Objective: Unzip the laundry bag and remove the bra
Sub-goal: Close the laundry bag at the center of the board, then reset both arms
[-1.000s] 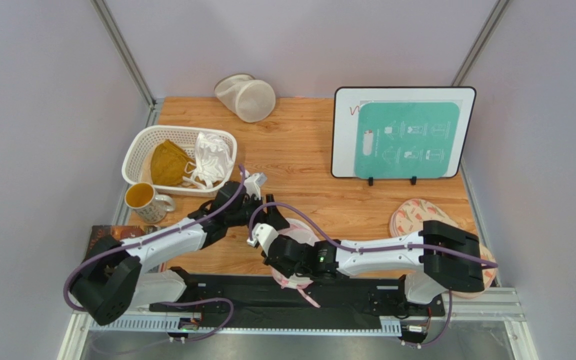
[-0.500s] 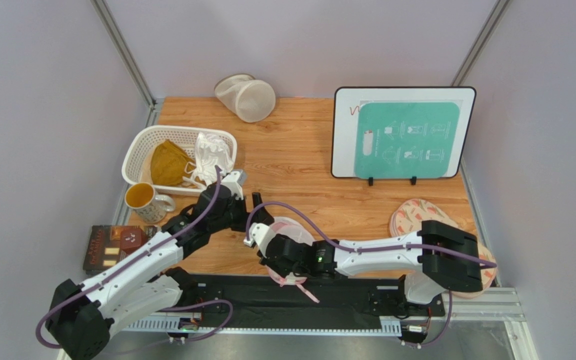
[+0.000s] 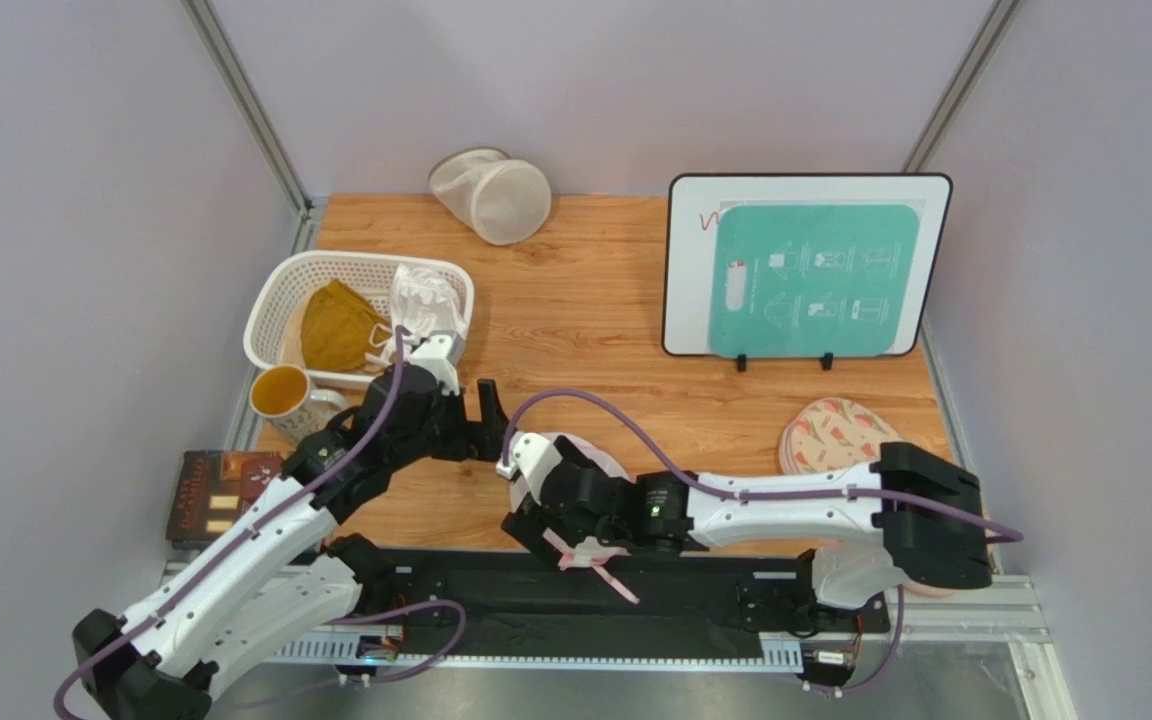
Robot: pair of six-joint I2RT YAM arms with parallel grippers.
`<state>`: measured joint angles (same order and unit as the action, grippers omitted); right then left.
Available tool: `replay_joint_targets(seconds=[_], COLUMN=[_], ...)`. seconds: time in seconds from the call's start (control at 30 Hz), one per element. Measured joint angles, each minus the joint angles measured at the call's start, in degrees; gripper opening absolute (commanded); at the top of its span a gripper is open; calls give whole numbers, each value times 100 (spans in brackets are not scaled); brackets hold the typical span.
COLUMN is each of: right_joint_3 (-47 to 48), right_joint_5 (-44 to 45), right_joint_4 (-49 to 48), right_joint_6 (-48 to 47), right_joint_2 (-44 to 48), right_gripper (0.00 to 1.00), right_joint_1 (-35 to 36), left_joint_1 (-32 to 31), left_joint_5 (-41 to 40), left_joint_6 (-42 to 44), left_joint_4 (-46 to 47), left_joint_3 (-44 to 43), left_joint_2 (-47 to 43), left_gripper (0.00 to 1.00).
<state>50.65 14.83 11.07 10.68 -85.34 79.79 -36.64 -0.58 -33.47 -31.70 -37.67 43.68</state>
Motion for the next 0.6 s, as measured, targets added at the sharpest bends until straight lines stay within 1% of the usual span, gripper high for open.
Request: replay_joint_targets(seconds=[0.17,0.3,0.43,0.6], right_joint_3=[0,0,-101,-787], right_joint_5=[328,833,1281,1600], right_joint_4=[391,835,1373,2135], right_joint_6=[157,544,1152,1926], right_joint_2=[903,1755,2507,3941], right_gripper=[100,100,100,100], right_joint_1=[-11,-146,-675,-1617], left_joint_1=[0,0,0,0], left_joint_5=[-225,-415,-518,-713], left_joint_6=[197,376,503,640], left_joint_4=[-457,-855,-1187,-1609], left_joint_3=[-643,-872,-918,-938], left_joint_2=[-249,-498,-767,-1257], left_gripper=[100,100,100,100])
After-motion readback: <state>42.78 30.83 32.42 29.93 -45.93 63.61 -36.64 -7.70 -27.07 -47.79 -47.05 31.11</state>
